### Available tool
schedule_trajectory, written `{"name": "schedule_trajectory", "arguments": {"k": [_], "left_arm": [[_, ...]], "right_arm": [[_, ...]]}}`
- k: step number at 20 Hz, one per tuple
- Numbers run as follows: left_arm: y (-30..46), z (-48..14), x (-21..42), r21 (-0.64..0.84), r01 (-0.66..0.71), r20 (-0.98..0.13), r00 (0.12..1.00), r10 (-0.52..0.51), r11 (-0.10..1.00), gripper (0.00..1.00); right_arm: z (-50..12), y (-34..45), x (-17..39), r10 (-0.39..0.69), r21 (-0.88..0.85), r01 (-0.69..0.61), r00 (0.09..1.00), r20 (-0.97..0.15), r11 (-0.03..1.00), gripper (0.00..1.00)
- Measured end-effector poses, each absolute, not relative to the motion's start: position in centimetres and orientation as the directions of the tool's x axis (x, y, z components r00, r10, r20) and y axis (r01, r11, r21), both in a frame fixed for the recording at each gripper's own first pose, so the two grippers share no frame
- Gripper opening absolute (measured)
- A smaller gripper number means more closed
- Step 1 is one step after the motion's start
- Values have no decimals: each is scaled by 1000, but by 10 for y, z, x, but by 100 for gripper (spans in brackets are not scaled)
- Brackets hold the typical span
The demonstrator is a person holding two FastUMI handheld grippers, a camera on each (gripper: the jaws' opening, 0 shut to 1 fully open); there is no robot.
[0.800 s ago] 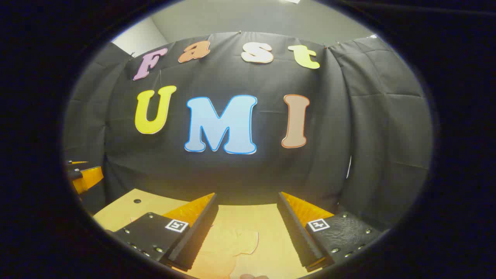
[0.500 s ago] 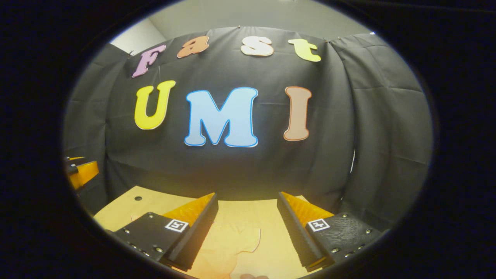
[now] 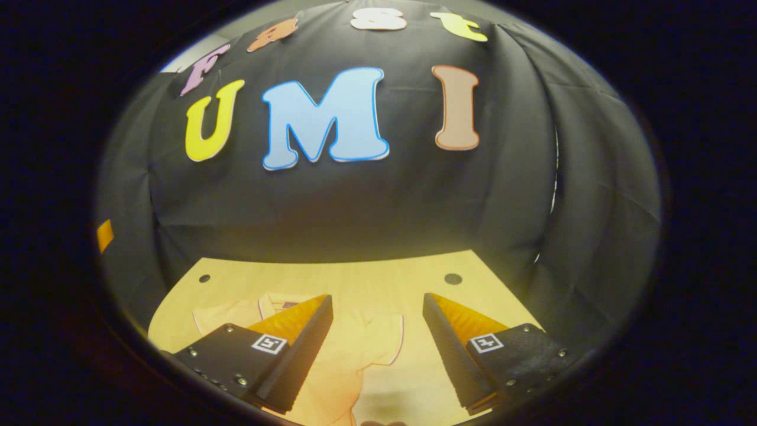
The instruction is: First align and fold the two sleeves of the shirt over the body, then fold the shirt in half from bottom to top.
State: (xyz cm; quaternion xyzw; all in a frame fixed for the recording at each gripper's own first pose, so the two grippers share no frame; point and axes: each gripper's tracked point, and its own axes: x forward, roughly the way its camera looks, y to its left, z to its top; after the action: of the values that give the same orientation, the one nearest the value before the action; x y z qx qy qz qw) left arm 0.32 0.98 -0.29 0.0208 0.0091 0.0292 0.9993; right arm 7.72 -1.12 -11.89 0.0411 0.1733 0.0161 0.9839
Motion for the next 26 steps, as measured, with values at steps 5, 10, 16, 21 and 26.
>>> {"name": "schedule_trajectory", "arguments": {"k": [5,10,16,21,26], "left_arm": [[21,-6,-1,52,-109,-39,993,111,993,95],[33,-14,-7,66,-169,-79,982,174,983,95],[39,-17,-11,88,-202,-109,971,211,975,96],[39,-19,-12,95,-203,-124,969,214,974,98],[35,-19,-10,96,-189,-123,972,200,977,99]], "right_arm": [[-204,-13,125,44,84,-1,859,-511,996,97],[-274,-15,154,54,83,0,757,-651,997,98],[-322,-19,168,48,92,31,670,-741,995,97],[-340,-19,167,56,96,30,628,-777,995,93],[-348,-16,166,77,89,-12,618,-782,996,57]]}}
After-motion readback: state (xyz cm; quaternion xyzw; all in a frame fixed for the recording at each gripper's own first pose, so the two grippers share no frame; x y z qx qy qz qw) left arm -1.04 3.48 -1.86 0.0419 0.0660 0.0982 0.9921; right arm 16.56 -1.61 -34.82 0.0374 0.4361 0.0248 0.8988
